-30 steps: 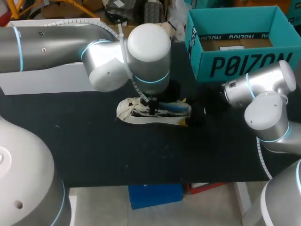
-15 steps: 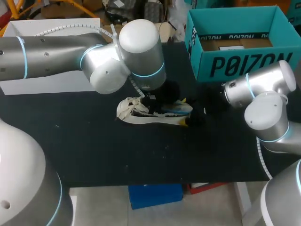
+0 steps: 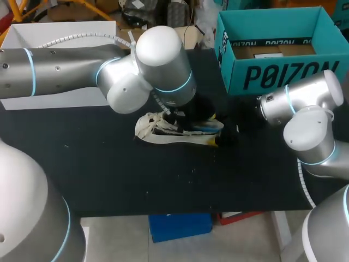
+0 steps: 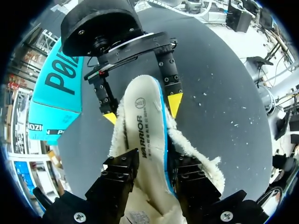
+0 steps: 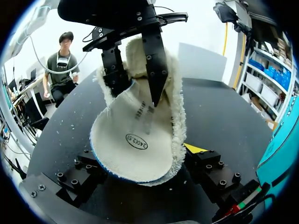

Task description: Take the shoe out of the shoebox, open the shoe tongue, remove and reinsert the insole, then place the shoe into the shoebox

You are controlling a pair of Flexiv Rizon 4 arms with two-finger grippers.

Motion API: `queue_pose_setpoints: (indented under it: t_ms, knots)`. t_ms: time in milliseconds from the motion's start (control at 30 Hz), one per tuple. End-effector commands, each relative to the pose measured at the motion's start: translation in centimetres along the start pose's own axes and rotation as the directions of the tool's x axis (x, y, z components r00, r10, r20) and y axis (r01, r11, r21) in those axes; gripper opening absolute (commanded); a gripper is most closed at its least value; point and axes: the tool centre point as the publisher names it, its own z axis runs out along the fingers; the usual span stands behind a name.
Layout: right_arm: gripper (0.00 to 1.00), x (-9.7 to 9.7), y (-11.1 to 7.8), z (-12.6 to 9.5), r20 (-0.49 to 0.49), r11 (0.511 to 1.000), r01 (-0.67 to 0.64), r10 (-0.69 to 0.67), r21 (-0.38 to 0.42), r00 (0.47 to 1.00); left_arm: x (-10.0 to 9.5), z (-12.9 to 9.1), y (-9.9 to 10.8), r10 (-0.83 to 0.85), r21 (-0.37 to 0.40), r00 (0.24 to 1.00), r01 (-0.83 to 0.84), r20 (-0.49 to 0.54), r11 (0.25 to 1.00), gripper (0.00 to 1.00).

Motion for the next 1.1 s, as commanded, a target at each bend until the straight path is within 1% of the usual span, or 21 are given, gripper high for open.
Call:
queue_pose_setpoints:
  t_ms: [33, 200, 467, 600, 633, 667, 700, 833, 1100]
  knots:
    - [0.0, -0.1, -0.1, 0.2, 0.0, 1.0, -0.001, 0.001, 0.002, 1.0, -0.3, 0.6, -1.1, 0.006, -0.006, 1.0, -0.006, 0.002, 1.0, 0.35]
    - [0.0, -0.1, -0.1, 0.2, 0.0, 1.0, -0.001, 0.001, 0.002, 1.0, -0.9, 1.1, -1.7, 0.011, -0.002, 1.0, -0.011, 0.004, 1.0, 0.36]
    - [0.0, -0.1, -0.1, 0.2, 0.0, 1.0, -0.001, 0.001, 0.002, 1.0, -1.6, 1.1, -2.9, 0.015, 0.003, 0.999, -0.015, 0.029, 1.0, 0.33]
    - [0.0, -0.1, -0.1, 0.2, 0.0, 1.0, -0.001, 0.001, 0.002, 1.0, -1.7, 0.8, -3.2, 0.01, -0.005, 0.999, -0.01, 0.039, 1.0, 0.29]
    - [0.0, -0.1, -0.1, 0.2, 0.0, 1.0, -0.001, 0.001, 0.002, 1.0, -1.7, 0.7, -3.2, 0.004, -0.008, 0.999, -0.004, 0.04, 1.0, 0.27]
    - [0.0, -0.1, -0.1, 0.2, 0.0, 1.0, -0.001, 0.001, 0.002, 1.0, -1.6, 0.6, -3.2, 0.004, -0.007, 0.999, -0.003, 0.041, 1.0, 0.23]
    - [0.0, -0.1, -0.1, 0.2, 0.0, 1.0, -0.001, 0.001, 0.002, 1.0, -1.5, 0.5, -3.3, 0.0, -0.009, 0.999, 0.001, 0.041, 1.0, 0.22]
    - [0.0, -0.1, -0.1, 0.2, 0.0, 1.0, -0.001, 0.001, 0.002, 1.0, -1.1, 0.2, -3.3, -0.017, -0.02, 0.999, 0.018, 0.035, 1.0, 0.27]
    - [0.0, -0.1, -0.1, 0.2, 0.0, 1.0, -0.001, 0.001, 0.002, 1.0, -0.7, 0.7, -2.5, -0.062, -0.012, 0.998, 0.062, 0.003, 0.998, 0.26]
